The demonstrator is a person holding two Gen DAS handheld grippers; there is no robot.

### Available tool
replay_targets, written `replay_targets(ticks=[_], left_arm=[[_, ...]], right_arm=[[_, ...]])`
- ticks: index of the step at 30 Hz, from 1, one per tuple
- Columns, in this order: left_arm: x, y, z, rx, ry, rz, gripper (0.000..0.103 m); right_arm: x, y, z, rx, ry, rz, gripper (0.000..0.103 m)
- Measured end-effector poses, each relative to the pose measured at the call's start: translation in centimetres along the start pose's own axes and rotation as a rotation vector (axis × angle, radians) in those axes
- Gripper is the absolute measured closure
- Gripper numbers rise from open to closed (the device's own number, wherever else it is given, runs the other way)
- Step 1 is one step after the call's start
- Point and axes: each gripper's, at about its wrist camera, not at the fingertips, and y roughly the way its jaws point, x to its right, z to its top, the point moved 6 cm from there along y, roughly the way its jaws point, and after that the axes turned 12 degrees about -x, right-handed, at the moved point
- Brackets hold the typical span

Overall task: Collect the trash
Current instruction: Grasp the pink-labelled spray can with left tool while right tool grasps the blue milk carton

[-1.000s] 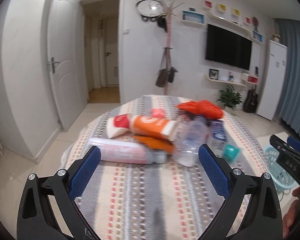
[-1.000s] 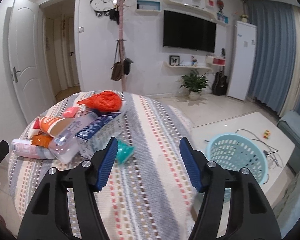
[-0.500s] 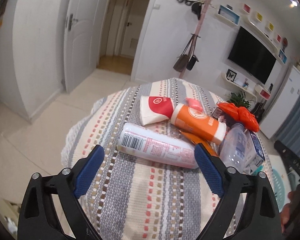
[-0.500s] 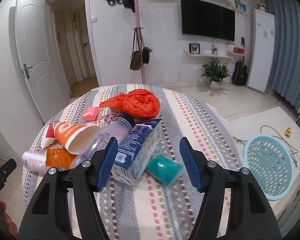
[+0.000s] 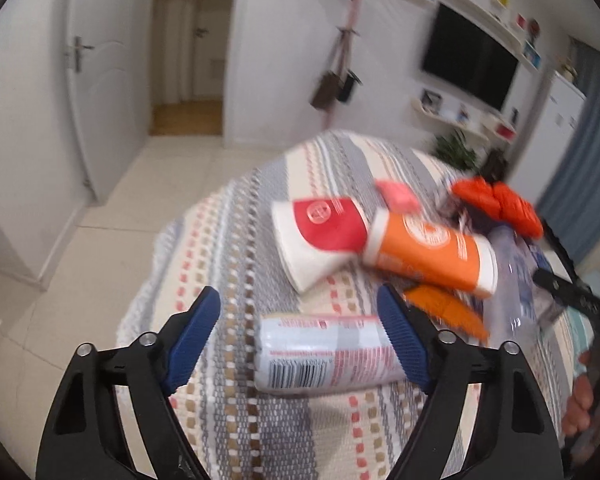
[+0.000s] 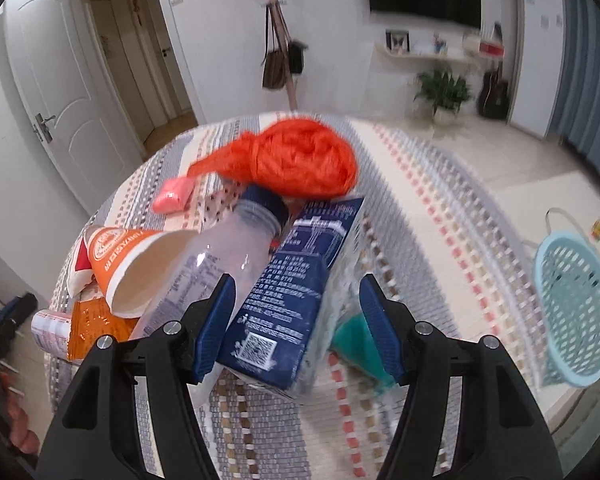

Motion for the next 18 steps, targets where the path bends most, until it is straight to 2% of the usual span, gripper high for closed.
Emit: replay_targets(ticks=[6, 15, 18], left_arm=[[2.4, 0.1, -3.1, -0.105, 0.113, -0.083, 0.031], [6.6, -1.0, -7.5, -0.184, 0.225, -0.225, 0.031], [8.2, -1.7, -9.9, -0.210, 0.275, -0.272, 0.031]], right_arm=[[0.2, 0.9, -0.1, -0.032, 0.005, 0.002, 0.042], [2.1, 0.8, -0.6, -0.043, 0.035, 0.008, 0.042], [2.9, 0.6, -0.7, -0.045, 0.043, 0.014, 0.042]])
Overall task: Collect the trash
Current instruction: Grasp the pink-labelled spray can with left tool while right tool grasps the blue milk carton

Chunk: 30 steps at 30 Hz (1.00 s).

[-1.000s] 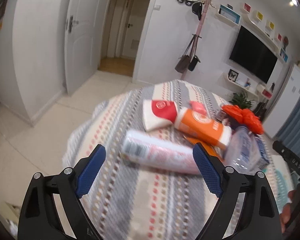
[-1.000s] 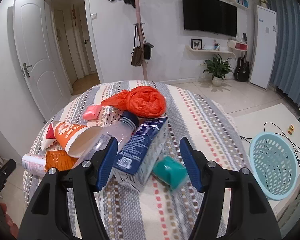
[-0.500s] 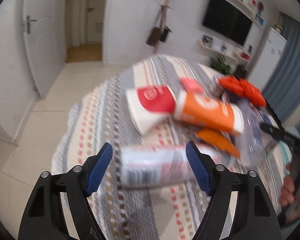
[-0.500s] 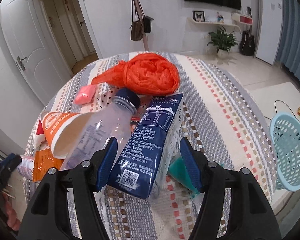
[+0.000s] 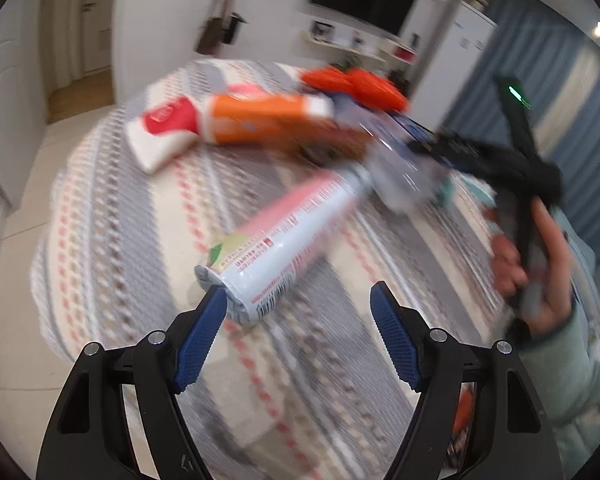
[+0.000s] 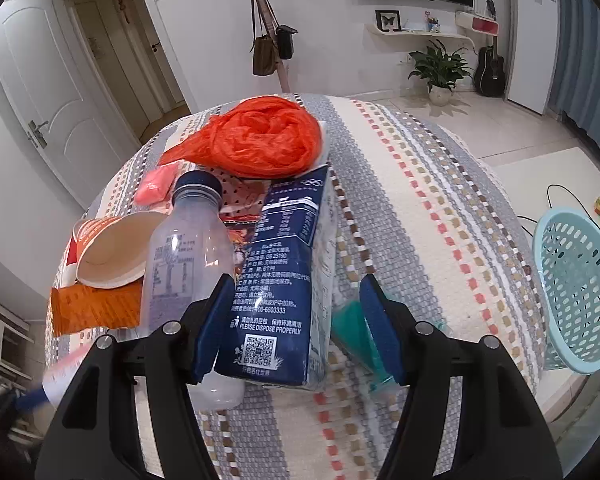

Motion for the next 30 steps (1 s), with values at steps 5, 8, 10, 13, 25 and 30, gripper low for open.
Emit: replay_targets(ticks=[5, 8, 10, 13, 25, 30], left_arm=[[1.1, -1.8, -0.5, 0.053, 0.048, 0.074, 0.026], [0.8, -1.4, 1.4, 0.072, 0.053, 0.124, 0.022], [1.1, 0.0, 2.9, 0.044, 0.057, 0.138, 0.022], [1.7, 2.9, 4.4, -0.016, 0.082, 0.154, 0.023], [2.9, 6.3, 5.9, -0.045, 0.046, 0.211, 0.056], [2.9, 3.2, 6.1, 0.064, -0.015, 0.115, 0.058]], right_arm=[[1.1, 0.0, 0.0, -0.009, 0.005, -0.005, 0.042], [1.2, 0.3, -0.1, -0.017, 0.003, -0.016, 0.042], [1.2, 0.5, -0.2, -0.032, 0.004, -0.008, 0.042], [1.2, 0.9, -0.1, -0.039, -0.002, -0.015, 0.042], [0.2, -0.7, 0.6, -0.004, -0.052, 0.055, 0.069], [0.1, -3.6, 0.6, 0.040, -0.052, 0.133, 0.069]])
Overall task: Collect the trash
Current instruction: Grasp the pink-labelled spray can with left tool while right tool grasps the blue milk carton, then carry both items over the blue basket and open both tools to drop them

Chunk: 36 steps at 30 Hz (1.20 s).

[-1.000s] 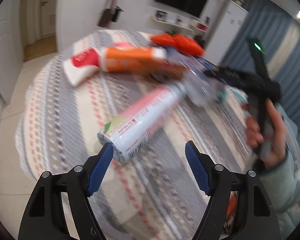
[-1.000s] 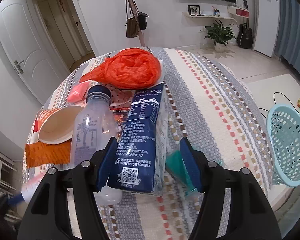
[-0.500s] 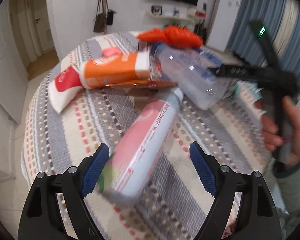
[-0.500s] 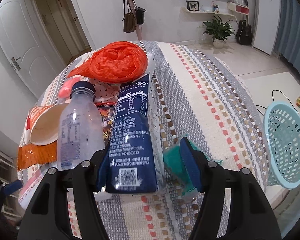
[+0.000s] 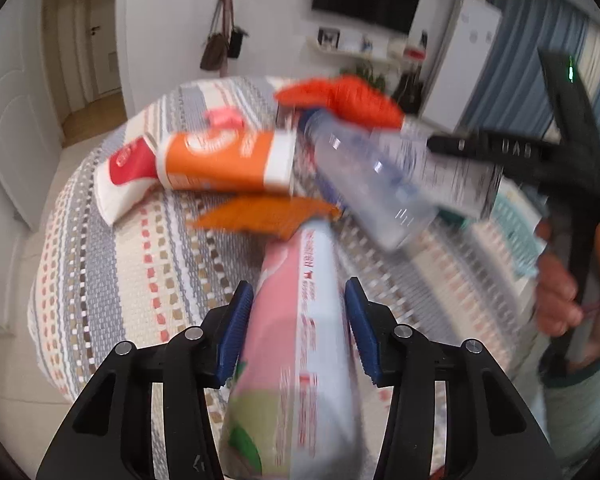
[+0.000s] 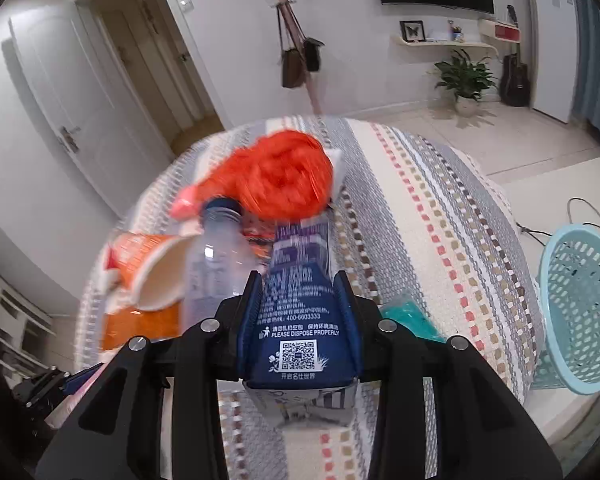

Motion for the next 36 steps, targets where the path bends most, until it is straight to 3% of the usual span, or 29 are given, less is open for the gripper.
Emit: replay_targets(ticks=[5, 13, 20, 28, 36], left_arm=[[1.0, -3.1, 1.0, 0.096, -0.014, -0.032, 0.058], [3.5, -5.6, 3.5, 0.208, -0.001, -0.070, 0.058], [6.8, -7.5, 5.7, 0.269, 0.051, -0.093, 0.058], [14.8, -6.2, 9.0, 0.271, 0.176, -0.156, 0.058], [24.5, -1.7, 11.7, 0.215, 0.308, -0.198, 0.058]], right_arm=[[-0.5, -3.6, -0.1, 0.055, -0.009, 0.068, 0.070], [-0.3, -6.5, -0.3, 0.104, -0.020, 0.089, 0.070], [1.9, -10.8, 0.0, 0.204, 0.008, 0.074, 0.070], [8.6, -15.6, -0.5, 0.309, 0.107, -0.029, 0.070], [19.3, -17.7, -2.2, 0.335, 0.286, -0.137, 0.070]])
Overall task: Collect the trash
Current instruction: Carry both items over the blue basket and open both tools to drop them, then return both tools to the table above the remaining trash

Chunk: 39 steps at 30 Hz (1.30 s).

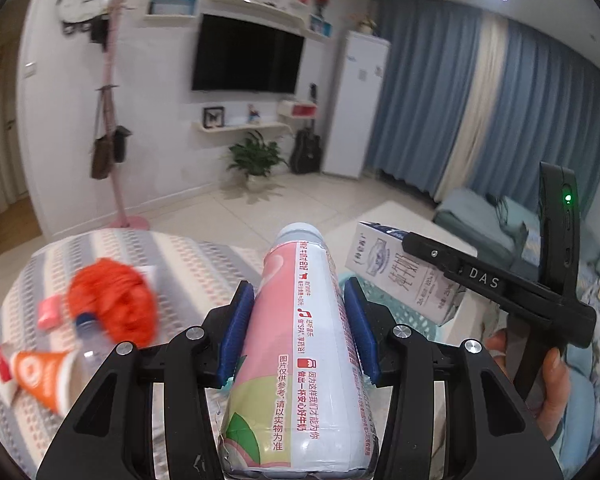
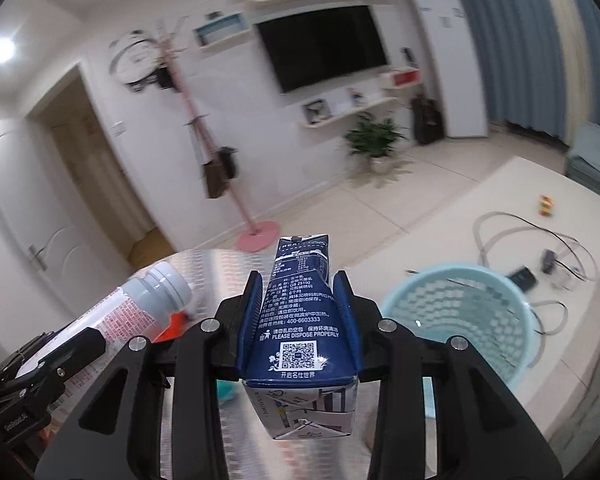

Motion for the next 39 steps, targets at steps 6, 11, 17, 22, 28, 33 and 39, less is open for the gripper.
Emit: replay_targets(ticks=[6, 11, 17, 22, 28, 33, 39], left_arm=[[4.6, 6.6, 1.5, -0.079, 0.063, -0.058, 0.058], [7.0, 13.2, 1.1, -0.183, 0.073, -0.118, 0.058], [8.7, 20.0, -0.9, -0.316, 0.051, -0.163, 0.058], [9.4, 23.6, -2.5, -0.388, 0.035, -0.185, 0.058], [10.3, 26.2, -3.3, -0.448, 0.026, -0.207, 0.057], [10.5, 25.8, -2.8, -0.424, 0.016, -0.225, 0.047], [10.3, 22.5, -1.9, -0.354, 0.030, -0.227, 0.046]], right_arm=[[8.1, 2.0, 0.0, -0.033, 0.132, -0.082, 0.070], [14.1, 5.7, -1.7, -0.115, 0.235, -0.127, 0.070], [18.7, 9.5, -4.7, -0.216, 0.304, -0.172, 0.070], [20.3, 11.1, -6.5, -0.263, 0.323, -0.215, 0.070], [21.6, 11.6, -7.0, -0.287, 0.351, -0.235, 0.069], [21.9, 11.1, -6.9, -0.280, 0.361, -0.238, 0.069], [21.7, 9.8, -6.4, -0.259, 0.364, -0.221, 0.068]])
